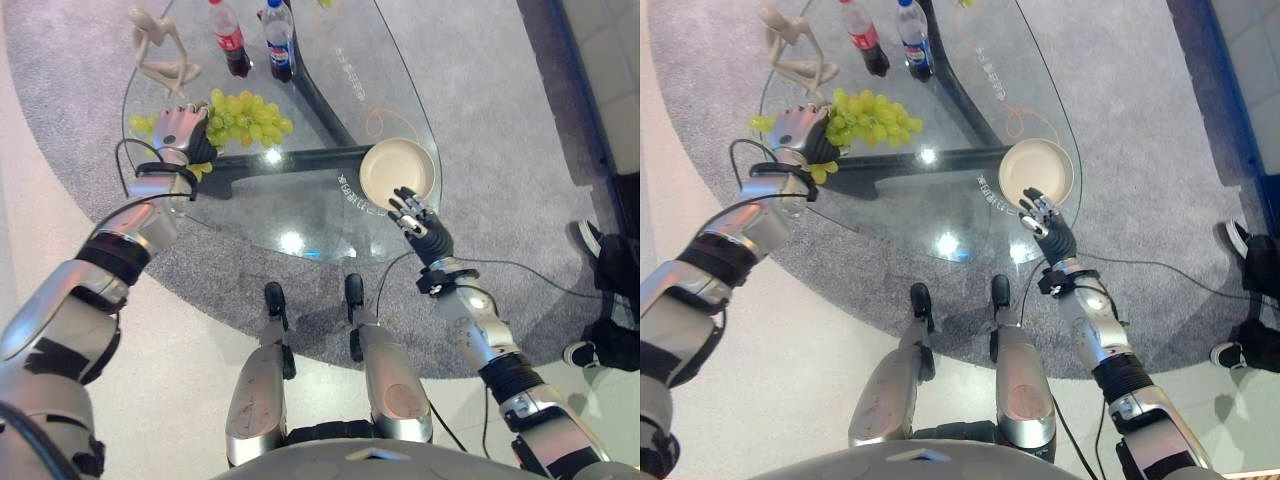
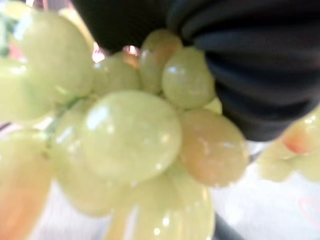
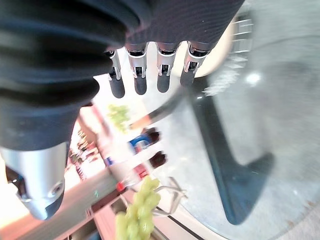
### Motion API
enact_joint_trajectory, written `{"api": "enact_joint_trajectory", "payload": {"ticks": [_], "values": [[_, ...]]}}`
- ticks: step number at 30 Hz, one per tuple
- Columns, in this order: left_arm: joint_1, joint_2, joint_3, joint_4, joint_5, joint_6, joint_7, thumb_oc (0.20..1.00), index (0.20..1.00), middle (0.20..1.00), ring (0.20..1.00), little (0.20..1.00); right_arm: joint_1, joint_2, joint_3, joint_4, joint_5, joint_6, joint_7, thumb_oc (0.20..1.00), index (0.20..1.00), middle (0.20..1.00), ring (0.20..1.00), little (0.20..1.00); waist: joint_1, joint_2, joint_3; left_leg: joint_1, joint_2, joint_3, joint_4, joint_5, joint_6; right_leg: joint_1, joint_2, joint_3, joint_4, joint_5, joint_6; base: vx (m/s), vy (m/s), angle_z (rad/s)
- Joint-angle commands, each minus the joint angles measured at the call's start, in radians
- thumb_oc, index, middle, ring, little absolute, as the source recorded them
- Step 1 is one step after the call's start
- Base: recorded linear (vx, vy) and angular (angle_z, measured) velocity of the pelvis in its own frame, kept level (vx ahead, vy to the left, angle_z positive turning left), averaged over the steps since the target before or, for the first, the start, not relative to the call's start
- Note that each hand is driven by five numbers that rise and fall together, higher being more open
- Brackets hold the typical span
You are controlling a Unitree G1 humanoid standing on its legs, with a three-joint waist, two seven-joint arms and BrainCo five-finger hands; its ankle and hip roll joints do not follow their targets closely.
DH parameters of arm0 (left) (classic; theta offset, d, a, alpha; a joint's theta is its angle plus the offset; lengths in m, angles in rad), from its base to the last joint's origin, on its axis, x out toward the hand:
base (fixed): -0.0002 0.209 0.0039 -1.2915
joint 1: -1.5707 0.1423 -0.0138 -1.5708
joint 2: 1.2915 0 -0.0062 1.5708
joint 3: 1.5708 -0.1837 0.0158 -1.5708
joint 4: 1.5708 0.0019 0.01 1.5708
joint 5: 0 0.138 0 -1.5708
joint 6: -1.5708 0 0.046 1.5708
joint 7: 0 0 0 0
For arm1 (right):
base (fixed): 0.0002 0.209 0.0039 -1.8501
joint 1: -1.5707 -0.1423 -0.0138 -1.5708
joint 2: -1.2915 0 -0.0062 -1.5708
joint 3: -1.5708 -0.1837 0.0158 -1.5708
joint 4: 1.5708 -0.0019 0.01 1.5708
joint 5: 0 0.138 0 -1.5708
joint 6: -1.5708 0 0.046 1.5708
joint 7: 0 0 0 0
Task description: Pick up fruits into the plate
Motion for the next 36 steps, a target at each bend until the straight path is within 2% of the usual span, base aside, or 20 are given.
{"api": "enact_joint_trajectory", "payload": {"ticks": [1,6,8,12,13,16,17,18,23,28,36], "values": [[0.063,0.036,0.096,-0.054,0.108,-0.070,-0.006,0.200,0.200,0.200,0.200,0.200,0.032,-0.084,-0.071,-0.096,-0.075,0.041,0.057,1.000,1.000,1.000,1.000,1.000,0.006,0.015,-0.163,0.037,-0.008,-0.018,0.057,-0.137,-0.027,0.029,-0.019,-0.037,0.025,-0.044,0.051,0.17,-0.020,0.03],[0.111,0.136,0.123,-0.198,0.232,-0.163,-0.073,0.200,0.200,0.200,0.200,0.200,0.002,-0.195,-0.121,-0.170,-0.127,0.133,0.109,1.000,1.000,1.000,1.000,1.000,0.024,0.010,-0.249,0.109,-0.011,-0.019,0.048,-0.156,-0.023,0.120,-0.030,-0.053,-0.014,-0.042,0.057,0.15,-0.002,0.12],[0.123,0.177,0.125,-0.248,0.287,-0.220,-0.076,0.200,0.200,0.200,0.200,0.200,-0.009,-0.244,-0.130,-0.207,-0.133,0.177,0.143,1.000,1.000,1.000,1.000,1.000,0.029,0.012,-0.287,0.142,-0.012,-0.017,0.036,-0.161,-0.022,0.153,-0.036,-0.064,-0.035,-0.039,0.061,0.16,0.026,0.12],[0.122,0.242,0.112,-0.356,0.326,-0.302,-0.088,0.200,0.200,0.200,0.200,0.200,-0.008,-0.310,-0.128,-0.266,-0.081,0.275,0.226,1.000,1.000,1.000,1.000,1.000,0.041,0.015,-0.355,0.194,-0.015,-0.016,0.017,-0.172,-0.019,0.212,-0.043,-0.083,-0.066,-0.036,0.067,0.16,0.024,0.09],[0.122,0.252,0.110,-0.381,0.347,-0.338,-0.087,0.200,0.200,0.200,0.200,0.200,-0.008,-0.320,-0.128,-0.280,-0.061,0.304,0.252,1.000,1.000,1.000,1.000,1.000,0.045,0.014,-0.367,0.204,-0.015,-0.017,0.016,-0.175,-0.018,0.226,-0.045,-0.088,-0.072,-0.037,0.068,0.10,0.009,0.04],[0.086,0.264,0.076,-0.427,0.356,-0.393,-0.091,0.200,0.200,0.200,0.200,0.200,-0.029,-0.335,-0.103,-0.302,-0.007,0.369,0.302,1.000,1.000,1.000,1.000,1.000,0.052,0.014,-0.393,0.227,-0.019,-0.021,0.012,-0.184,-0.015,0.256,-0.049,-0.102,-0.080,-0.043,0.070,0.07,0.006,0.03],[0.075,0.265,0.067,-0.435,0.351,-0.397,-0.096,0.200,0.200,0.200,0.200,0.200,-0.034,-0.336,-0.098,-0.306,0.002,0.382,0.310,1.000,1.000,1.000,1.000,1.000,0.053,0.014,-0.396,0.232,-0.019,-0.022,0.011,-0.185,-0.015,0.262,-0.049,-0.105,-0.082,-0.043,0.071,0.09,0.018,0.11],[0.035,0.268,0.033,-0.458,0.338,-0.419,-0.099,0.200,0.200,0.200,0.200,0.200,-0.046,-0.340,-0.076,-0.327,0.036,0.426,0.345,1.000,1.000,1.000,1.000,1.000,0.055,0.014,-0.410,0.248,-0.021,-0.024,0.007,-0.190,-0.013,0.282,-0.050,-0.113,-0.089,-0.046,0.072,0.07,0.016,0.12],[-0.041,0.260,-0.035,-0.521,0.341,-0.490,-0.084,0.200,0.200,0.200,0.200,0.200,-0.059,-0.347,-0.032,-0.388,0.124,0.515,0.411,1.000,1.000,1.000,1.000,1.000,0.063,0.013,-0.437,0.275,-0.023,-0.030,0.000,-0.200,-0.013,0.322,-0.055,-0.133,-0.113,-0.044,0.079,0.05,0.017,0.10],[-0.104,0.239,-0.081,-0.578,0.352,-0.527,-0.083,0.200,0.200,0.200,0.200,0.200,-0.086,-0.344,0.022,-0.451,0.210,0.594,0.414,1.000,1.000,1.000,1.000,1.000,0.072,0.013,-0.456,0.286,-0.022,-0.034,-0.003,-0.204,-0.014,0.337,-0.059,-0.144,-0.118,-0.046,0.085,0.01,0.014,0.10],[-0.188,0.209,-0.150,-0.644,0.325,-0.532,-0.118,0.200,0.200,0.200,0.200,0.200,-0.135,-0.319,0.101,-0.501,0.347,0.685,0.381,1.000,1.000,1.000,1.000,1.000,0.076,0.012,-0.464,0.292,-0.022,-0.035,-0.005,-0.204,-0.014,0.343,-0.062,-0.144,-0.121,-0.044,0.091,-0.01,0.005,0.05]]}}
